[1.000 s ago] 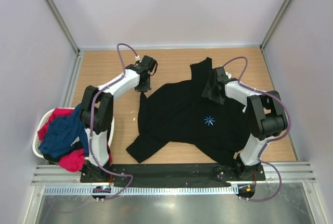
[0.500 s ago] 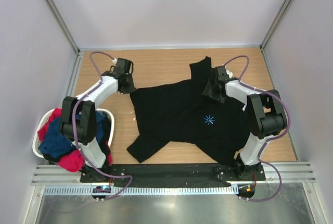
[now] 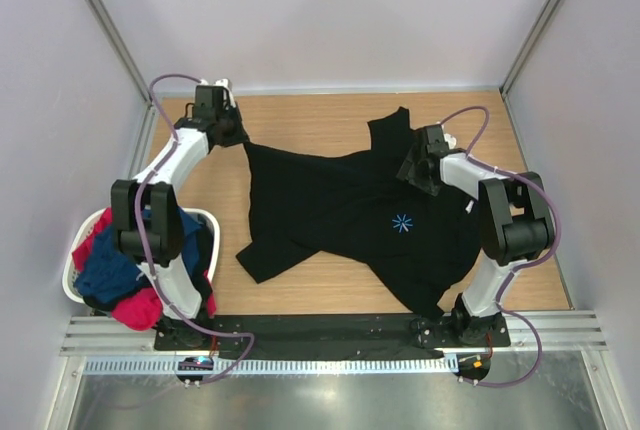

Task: Fold and stack the t-shirts
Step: Flatten the tshirt out

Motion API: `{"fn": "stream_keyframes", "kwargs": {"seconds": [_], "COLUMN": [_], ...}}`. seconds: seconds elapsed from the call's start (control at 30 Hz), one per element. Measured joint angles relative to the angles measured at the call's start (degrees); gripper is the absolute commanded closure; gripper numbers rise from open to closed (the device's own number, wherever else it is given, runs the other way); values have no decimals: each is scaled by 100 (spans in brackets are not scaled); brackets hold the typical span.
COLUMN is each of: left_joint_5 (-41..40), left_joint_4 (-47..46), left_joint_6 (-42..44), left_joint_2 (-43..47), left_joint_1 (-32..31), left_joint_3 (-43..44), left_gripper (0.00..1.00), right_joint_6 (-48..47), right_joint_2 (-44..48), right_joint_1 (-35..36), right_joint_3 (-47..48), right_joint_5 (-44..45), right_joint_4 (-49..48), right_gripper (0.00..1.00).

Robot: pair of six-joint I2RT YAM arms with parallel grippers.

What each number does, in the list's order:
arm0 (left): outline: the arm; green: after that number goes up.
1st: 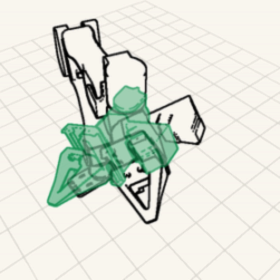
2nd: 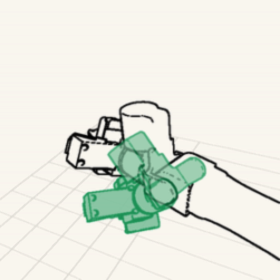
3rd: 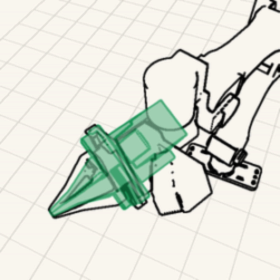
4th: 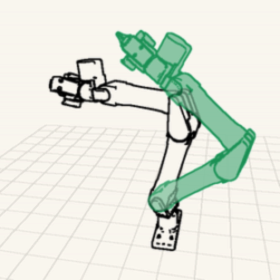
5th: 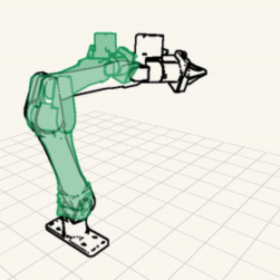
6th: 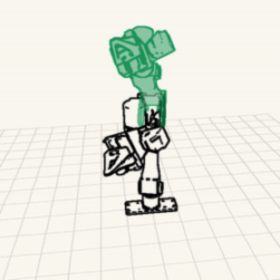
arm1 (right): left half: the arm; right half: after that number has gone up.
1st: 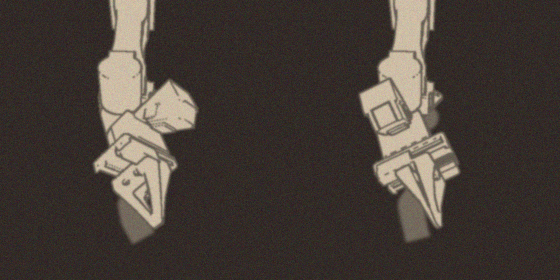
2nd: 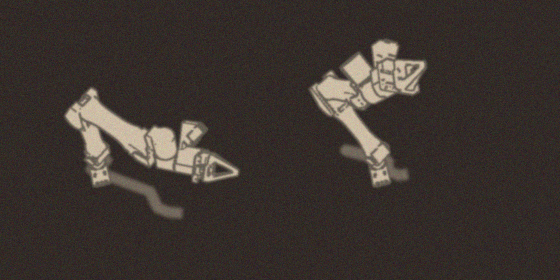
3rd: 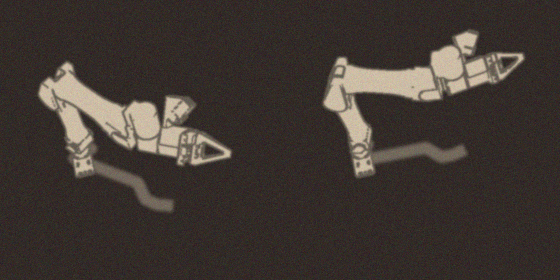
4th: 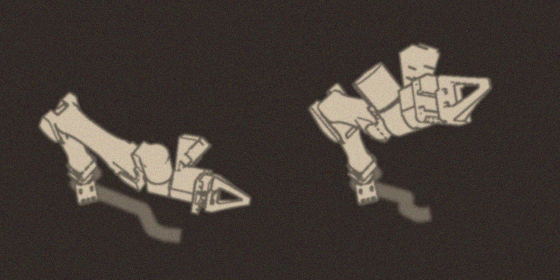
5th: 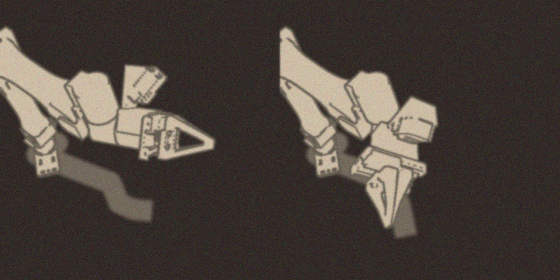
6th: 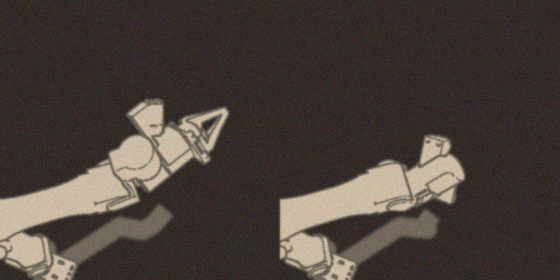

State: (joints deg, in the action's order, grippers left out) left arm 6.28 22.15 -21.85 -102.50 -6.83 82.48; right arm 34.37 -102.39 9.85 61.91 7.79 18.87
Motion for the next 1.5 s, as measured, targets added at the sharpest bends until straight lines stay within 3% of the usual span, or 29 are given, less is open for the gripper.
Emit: {"fn": "stream_keyframes", "kwargs": {"seconds": [0.13, 0.27, 0.3, 0.4, 0.53, 0.8, 0.93, 1.07, 1.27, 1.4, 1.5], "left_joint_5": [90, 79, 70, 17, -50, -372, -461, -448, -402, -409, -411], "left_joint_4": [-13, 55, 74, 81, 92, 236, 280, 293, 297, 297, 302], "left_joint_6": [0, -11, -15, -26, -68, -173, -168, -162, -142, -122, -125], "left_joint_2": [-402, -535, -535, -535, -546, -739, -750, -750, -750, -750, -750], "left_joint_1": [0, 0, 0, 0, 0, 0, 0, 0, -63, -201, -293], "left_joint_3": [-50, -131, -133, -133, -133, -105, -105, -105, -105, -105, -105], "left_gripper": [98, 88, 80, 73, 67, 63, 60, 52, 49, 49, 49], "right_joint_6": [-33, -83, -105, -192, -490, -1108, -1397, -1543, -1609, -1674, -1733], "right_joint_2": [4, 4, 4, 2, -140, -2105, -3128, -3779, -4100, -4105, -4103], "right_joint_1": [-48, -72, -74, -96, -153, -680, -817, -767, -658, -531, -385], "right_joint_3": [46, 319, 474, 1113, 2162, 4909, 5827, 6293, 6496, 6487, 6389], "right_joint_5": [11, 76, 94, 212, 391, 66, -291, -503, -811, -868, -863], "right_joint_4": [79, 511, 643, 778, 708, 503, 675, 745, 809, 813, 754], "right_gripper": [31, 25, 22, 12, 9, 8, 9, 10, 17, 33, 39]}}
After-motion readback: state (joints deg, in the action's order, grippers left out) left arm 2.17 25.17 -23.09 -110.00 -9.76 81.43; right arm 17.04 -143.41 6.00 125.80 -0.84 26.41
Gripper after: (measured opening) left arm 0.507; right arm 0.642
